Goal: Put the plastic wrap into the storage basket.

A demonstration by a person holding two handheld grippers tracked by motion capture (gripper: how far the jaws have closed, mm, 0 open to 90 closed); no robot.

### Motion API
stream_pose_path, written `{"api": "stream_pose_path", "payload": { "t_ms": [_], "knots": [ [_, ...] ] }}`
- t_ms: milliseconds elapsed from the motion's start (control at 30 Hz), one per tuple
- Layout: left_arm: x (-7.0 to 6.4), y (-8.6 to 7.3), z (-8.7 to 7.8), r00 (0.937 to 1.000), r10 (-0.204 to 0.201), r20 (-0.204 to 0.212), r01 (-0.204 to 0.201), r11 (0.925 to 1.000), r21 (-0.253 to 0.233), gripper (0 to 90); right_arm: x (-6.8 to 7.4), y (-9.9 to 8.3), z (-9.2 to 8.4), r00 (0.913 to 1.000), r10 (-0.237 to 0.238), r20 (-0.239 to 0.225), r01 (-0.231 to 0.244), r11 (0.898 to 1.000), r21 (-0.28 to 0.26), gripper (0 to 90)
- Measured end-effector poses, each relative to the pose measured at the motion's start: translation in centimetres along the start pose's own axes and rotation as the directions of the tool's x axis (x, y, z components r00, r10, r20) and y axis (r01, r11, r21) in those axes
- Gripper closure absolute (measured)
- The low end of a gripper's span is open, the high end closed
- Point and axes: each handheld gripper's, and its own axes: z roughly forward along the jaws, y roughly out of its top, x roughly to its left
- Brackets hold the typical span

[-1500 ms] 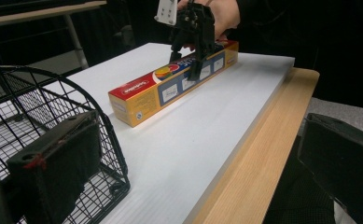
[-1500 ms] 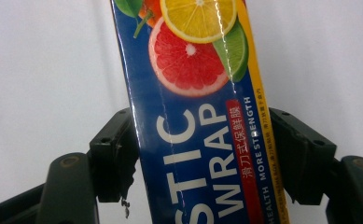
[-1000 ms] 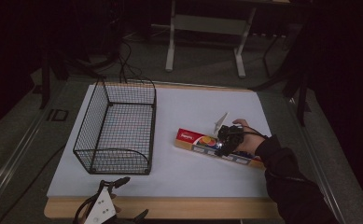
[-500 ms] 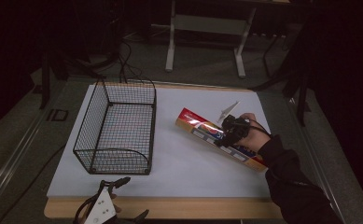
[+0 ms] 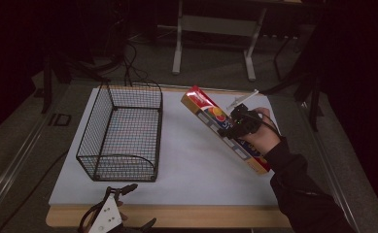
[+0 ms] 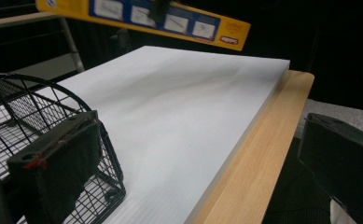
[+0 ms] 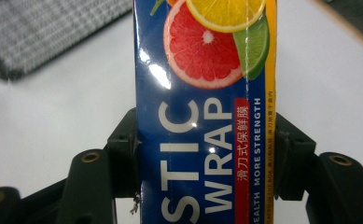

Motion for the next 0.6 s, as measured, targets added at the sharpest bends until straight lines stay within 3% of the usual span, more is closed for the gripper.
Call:
{"api": "stream_pose_path", "payload": {
  "t_ms": [333,600],
  "knots": [
    [0.0,0.0,0.1,1.0,-0.002,0.009,0.002,1.0,-0.004,0.2,1.7,3.3,-1.0,0.9956,0.062,0.069,-0.057,0.996,-0.07,40.2],
    [0.0,0.0,0.1,1.0,-0.002,0.009,0.002,1.0,-0.007,0.2,3.5,6.4,-0.9,0.9889,0.135,0.061,-0.125,0.982,-0.143,40.2]
  ]
}}
